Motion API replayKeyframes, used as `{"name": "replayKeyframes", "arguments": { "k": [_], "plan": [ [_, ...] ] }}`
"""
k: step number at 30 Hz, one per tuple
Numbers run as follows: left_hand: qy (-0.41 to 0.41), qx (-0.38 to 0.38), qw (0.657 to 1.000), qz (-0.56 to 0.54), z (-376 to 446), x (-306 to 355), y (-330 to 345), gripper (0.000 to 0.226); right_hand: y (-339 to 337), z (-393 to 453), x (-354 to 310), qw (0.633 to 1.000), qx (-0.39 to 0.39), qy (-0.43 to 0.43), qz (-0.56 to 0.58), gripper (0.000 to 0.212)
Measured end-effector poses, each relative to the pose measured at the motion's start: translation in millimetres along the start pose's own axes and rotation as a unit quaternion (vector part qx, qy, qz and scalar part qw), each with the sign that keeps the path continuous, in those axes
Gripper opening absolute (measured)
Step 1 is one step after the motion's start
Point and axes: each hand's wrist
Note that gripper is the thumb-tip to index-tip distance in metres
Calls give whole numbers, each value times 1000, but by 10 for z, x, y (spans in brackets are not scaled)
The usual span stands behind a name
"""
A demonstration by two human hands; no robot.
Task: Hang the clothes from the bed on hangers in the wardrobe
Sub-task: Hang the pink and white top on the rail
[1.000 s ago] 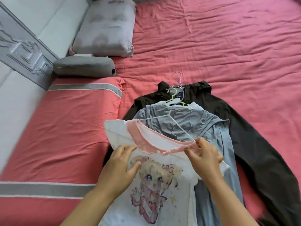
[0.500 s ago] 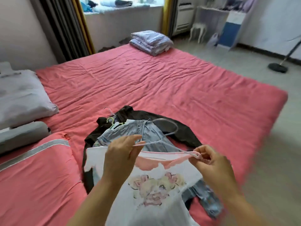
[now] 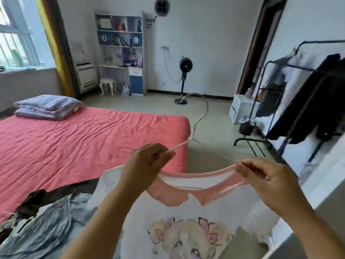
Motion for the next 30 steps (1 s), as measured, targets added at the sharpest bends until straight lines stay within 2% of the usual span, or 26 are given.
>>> {"name": "replayKeyframes", "arguments": {
  "k": [2, 5, 9, 11, 14, 18, 20, 23, 26, 30],
  "plan": [
    [70, -20, 997, -20, 155, 408, 327, 32, -458, -291, 93, 998, 51, 20, -34, 28],
    [144, -42, 986, -66, 291, 998, 858, 29, -1082, -792, 216, 985, 120, 63, -109, 26],
    [221, -98, 963, -116, 350, 1953, 1728, 33, -1958, -1564, 360, 950, 207, 140, -190, 23],
    [252, -123, 949, -143, 338, 2429, 2132, 32, -2349, -1921, 380, 932, 246, 173, -202, 23],
    [273, -166, 926, -202, 267, 3020, 2657, 21, -2827, -2379, 413, 908, 285, 221, -213, 35],
    [326, -185, 894, -244, 152, 3598, 3265, 24, -3281, -2906, 536, 873, 327, 245, -268, 24],
    [363, -187, 885, -225, 91, 3869, 3550, 25, -3453, -3141, 575, 845, 350, 268, -302, 23],
    [415, -196, 866, -197, -36, 4295, 3875, 29, -3645, -3363, 580, 779, 389, 313, -379, 30],
    [401, -281, 830, -269, -234, 4813, 4061, 48, -3802, -3495, 506, 713, 428, 344, -436, 30],
    [369, -325, 763, -420, -453, 5386, 4217, 49, -3884, -3643, 361, 644, 448, 373, -495, 30]
  ]
}}
Point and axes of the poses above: each hand's wrist, its own z-axis towards the middle knuckle, its own y-axis out of the palm, x = y × z, and after that the axes turned 8 degrees about -x, right-handed
